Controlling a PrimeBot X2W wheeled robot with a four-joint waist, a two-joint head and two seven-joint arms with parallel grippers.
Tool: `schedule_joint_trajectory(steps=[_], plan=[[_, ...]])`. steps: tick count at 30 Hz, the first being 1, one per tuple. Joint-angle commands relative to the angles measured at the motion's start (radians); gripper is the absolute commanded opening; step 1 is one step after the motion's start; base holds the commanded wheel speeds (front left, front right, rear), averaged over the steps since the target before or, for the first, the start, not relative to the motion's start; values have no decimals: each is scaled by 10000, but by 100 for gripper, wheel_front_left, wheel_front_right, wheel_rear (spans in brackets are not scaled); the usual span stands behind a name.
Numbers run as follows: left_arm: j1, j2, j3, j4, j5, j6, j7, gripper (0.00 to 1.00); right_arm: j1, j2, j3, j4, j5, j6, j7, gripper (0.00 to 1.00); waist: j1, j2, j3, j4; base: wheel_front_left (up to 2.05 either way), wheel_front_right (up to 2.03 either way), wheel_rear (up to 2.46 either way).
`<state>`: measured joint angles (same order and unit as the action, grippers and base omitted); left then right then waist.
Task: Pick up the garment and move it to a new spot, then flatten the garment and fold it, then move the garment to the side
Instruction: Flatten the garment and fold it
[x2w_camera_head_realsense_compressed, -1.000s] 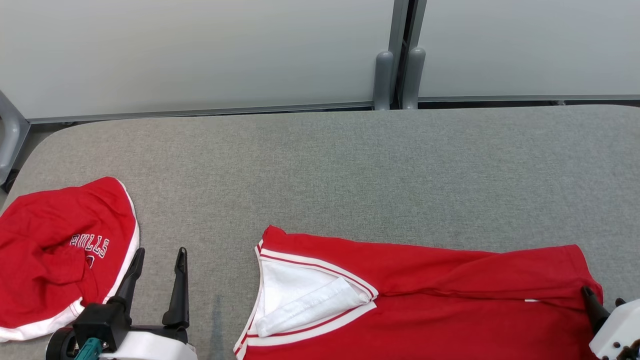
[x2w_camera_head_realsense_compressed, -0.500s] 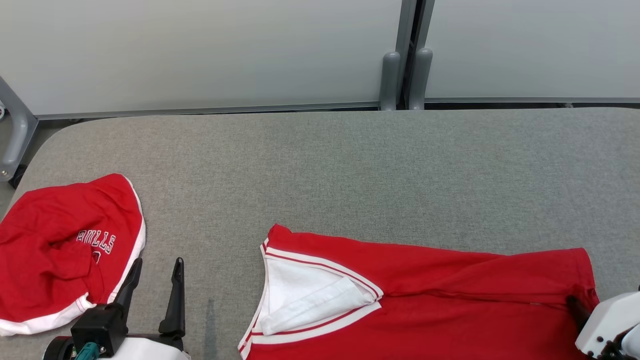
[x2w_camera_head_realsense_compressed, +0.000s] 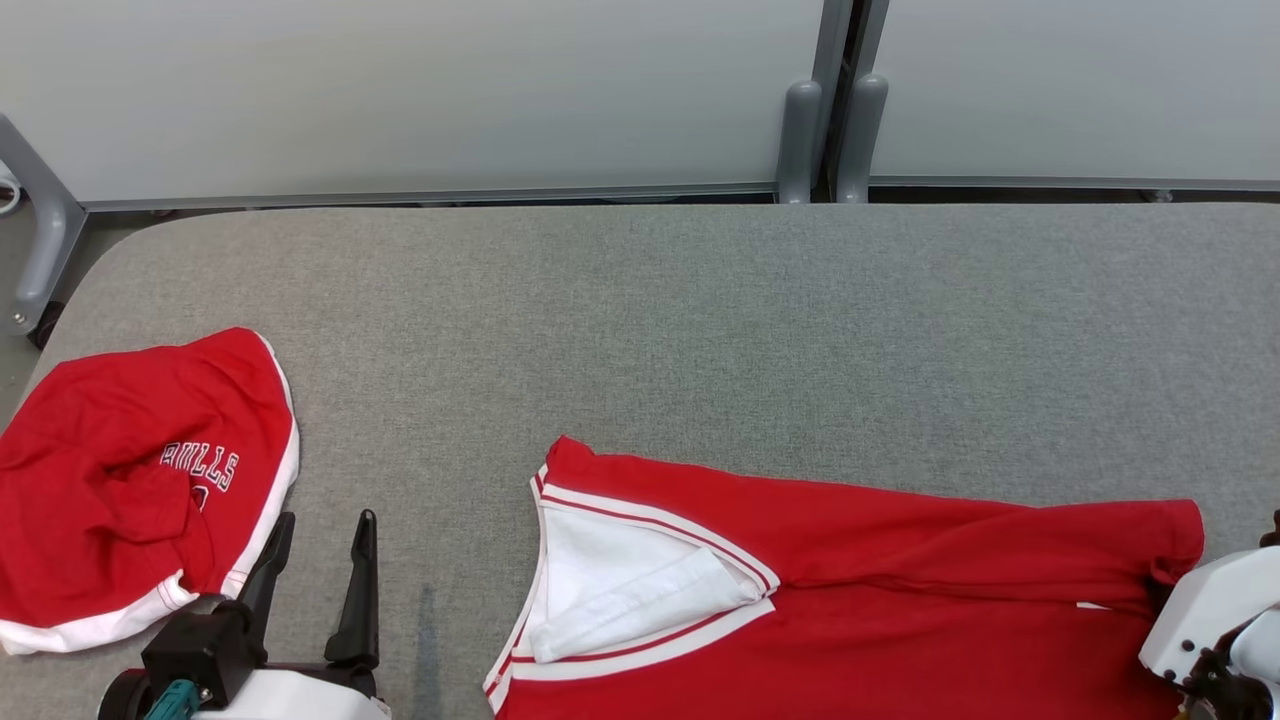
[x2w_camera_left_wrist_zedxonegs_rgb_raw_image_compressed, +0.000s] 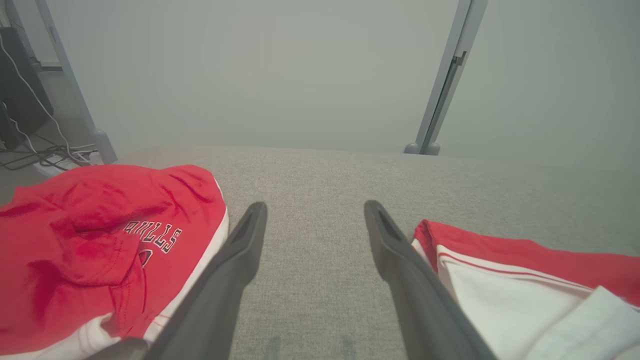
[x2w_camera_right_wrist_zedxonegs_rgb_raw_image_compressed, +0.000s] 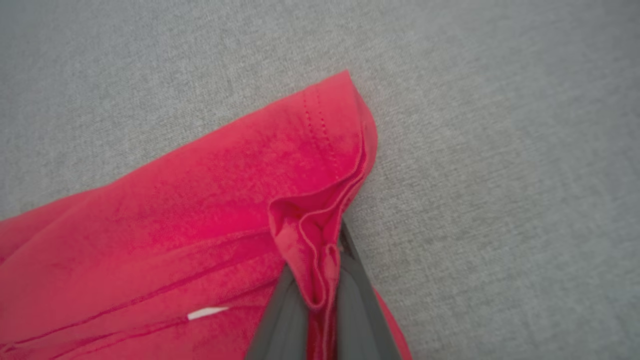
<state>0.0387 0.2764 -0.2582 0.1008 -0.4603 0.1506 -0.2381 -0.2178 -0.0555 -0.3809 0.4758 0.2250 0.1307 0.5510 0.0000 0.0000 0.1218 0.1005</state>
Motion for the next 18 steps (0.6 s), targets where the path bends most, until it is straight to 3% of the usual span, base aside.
schedule_joint_trajectory(steps=[1,10,18], plan=[[-82,47,56,-30,1,-9,-37,100,103,72,-29,157,-53,2,35,0,0,0,15,-9,0,0,0],[-164,-11,-1,7,-23,-41,-99,100,-261,-3,-1643,-1348,-899,1,-1124,0,0,0,37,-91,0,0,0],[-179,-65,-33,76,-52,-58,-163,100,-425,12,-2671,-2984,-1991,2,-1243,0,0,0,-8,-125,0,0,0]])
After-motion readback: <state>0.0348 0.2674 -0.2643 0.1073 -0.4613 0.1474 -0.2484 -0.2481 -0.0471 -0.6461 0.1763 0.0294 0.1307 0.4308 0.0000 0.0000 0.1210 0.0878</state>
